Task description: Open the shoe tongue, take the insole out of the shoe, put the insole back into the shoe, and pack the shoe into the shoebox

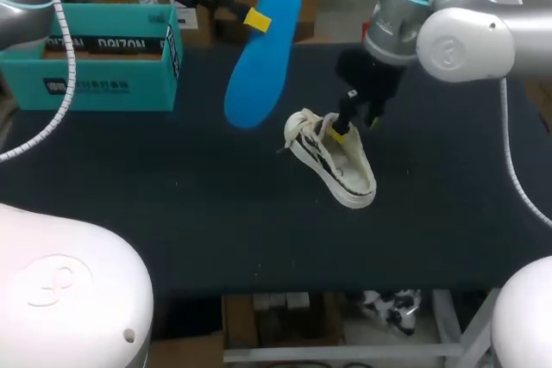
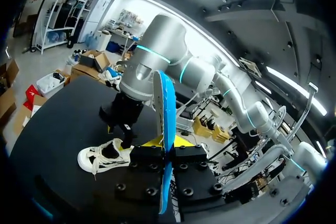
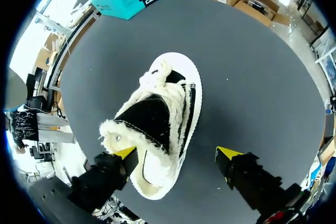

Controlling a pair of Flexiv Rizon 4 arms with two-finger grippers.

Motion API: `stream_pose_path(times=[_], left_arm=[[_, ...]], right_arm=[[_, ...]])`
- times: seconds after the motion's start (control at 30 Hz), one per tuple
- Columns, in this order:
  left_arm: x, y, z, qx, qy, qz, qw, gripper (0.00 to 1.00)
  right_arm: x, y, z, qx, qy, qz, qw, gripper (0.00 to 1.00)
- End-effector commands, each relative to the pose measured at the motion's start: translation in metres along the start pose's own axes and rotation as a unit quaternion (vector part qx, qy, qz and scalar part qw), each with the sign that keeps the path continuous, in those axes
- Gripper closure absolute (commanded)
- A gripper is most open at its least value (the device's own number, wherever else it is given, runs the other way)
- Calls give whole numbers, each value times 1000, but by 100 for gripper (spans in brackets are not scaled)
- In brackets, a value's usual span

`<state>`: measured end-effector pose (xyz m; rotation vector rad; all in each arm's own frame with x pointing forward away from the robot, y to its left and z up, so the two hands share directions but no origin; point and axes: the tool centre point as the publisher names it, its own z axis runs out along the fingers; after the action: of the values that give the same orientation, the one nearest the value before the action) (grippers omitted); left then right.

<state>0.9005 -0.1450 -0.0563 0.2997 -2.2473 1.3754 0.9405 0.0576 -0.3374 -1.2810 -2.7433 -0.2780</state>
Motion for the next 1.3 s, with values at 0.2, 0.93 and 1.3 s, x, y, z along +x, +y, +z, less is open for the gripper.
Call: stream_pose_path(times=[0.2, 0.93, 1.3], left_arm=[[3, 1, 3, 1, 3, -2, 1000, 100], [19, -1, -9, 79, 5, -18, 997, 100], [20, -3, -16, 81, 16, -18, 996, 100]], right_arm=[[-1, 3, 5, 36, 0, -12, 999, 96], [44, -2, -16, -118, 73, 166, 976, 100], [73, 8, -24, -184, 89, 201, 958, 100]])
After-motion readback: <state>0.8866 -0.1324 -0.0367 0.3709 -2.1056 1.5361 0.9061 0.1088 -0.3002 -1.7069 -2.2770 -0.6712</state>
